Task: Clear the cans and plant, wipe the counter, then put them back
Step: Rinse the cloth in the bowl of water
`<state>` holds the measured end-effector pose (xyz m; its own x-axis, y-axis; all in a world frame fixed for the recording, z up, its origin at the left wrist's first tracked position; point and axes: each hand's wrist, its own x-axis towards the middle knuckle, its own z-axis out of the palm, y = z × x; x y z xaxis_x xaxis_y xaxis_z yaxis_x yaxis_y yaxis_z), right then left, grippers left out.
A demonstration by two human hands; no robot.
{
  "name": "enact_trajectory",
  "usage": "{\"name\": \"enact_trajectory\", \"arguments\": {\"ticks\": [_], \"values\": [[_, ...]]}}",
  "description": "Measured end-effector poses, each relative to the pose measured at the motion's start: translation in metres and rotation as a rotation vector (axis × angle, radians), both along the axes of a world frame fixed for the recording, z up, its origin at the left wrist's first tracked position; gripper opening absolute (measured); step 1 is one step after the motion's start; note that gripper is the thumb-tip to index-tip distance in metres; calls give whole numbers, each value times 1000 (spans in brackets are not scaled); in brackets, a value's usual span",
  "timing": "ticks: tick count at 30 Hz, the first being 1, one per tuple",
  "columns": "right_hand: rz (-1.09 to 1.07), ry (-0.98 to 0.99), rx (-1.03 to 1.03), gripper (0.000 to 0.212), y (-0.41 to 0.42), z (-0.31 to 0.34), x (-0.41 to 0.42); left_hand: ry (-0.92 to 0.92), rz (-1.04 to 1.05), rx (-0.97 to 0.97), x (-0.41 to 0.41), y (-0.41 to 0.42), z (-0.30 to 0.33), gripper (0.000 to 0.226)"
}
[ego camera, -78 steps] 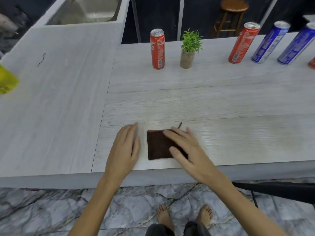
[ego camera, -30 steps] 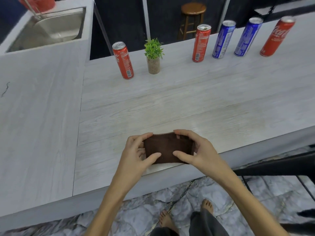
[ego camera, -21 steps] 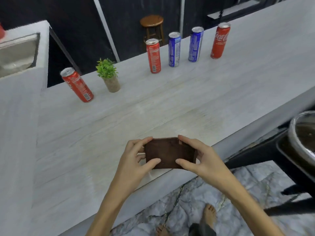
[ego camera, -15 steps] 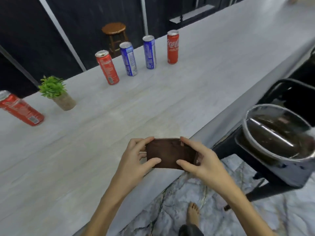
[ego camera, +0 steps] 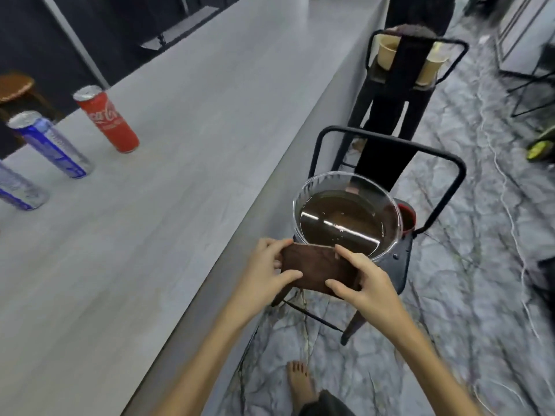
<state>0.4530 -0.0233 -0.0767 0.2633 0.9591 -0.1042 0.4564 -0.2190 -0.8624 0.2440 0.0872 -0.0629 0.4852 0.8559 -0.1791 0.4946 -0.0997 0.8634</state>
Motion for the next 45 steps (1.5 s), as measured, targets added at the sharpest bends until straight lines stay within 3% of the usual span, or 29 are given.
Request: {"name": "enact_trajectory", "arguments": {"ticks": [7, 19, 23, 29, 45], "values": [[-86, -70, -51, 73, 6, -30, 32, 126, -134, 56, 52, 26, -33, 67], [-103, -337, -92, 59, 1, -50, 40, 212, -135, 259, 62, 29, -65, 49], [-115, -322, -62, 57, 1, -52, 39, 276, -172, 346, 58, 35, -75, 50], [-128, -310, -32, 56, 1, -52, 40, 301, -203, 322, 54, 38, -83, 56], [-241, -286, 70, 57, 12, -42, 35, 16, 66, 133, 51, 21, -52, 57]]}}
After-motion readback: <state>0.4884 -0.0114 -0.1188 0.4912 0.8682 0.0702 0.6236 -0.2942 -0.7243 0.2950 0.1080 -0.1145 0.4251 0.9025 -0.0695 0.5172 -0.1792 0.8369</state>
